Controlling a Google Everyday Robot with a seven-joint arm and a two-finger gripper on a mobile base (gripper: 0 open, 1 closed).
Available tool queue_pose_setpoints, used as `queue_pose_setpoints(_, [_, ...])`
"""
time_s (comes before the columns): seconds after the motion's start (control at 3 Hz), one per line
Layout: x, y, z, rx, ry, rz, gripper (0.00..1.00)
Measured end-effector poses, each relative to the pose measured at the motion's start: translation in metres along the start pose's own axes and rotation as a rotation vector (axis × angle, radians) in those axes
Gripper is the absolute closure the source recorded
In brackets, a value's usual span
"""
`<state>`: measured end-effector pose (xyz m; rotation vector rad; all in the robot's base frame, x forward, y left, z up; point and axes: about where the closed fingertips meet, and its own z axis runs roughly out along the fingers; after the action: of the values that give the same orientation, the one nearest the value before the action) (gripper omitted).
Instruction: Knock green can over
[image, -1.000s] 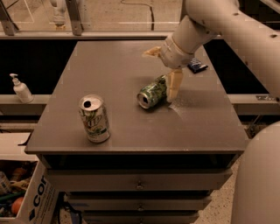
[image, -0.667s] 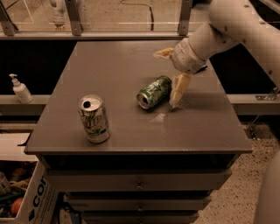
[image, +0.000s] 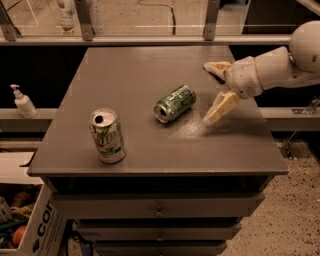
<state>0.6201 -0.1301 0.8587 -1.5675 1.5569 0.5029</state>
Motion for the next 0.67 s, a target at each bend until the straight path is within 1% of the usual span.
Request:
queue_pose_setpoints(0.33, [0.014, 0.011, -0.026, 0.110, -0.118, 0.145, 0.00])
queue_pose_setpoints(0.67, [0.032, 0.026, -0.047, 0.213, -0.234, 0.272, 0.00])
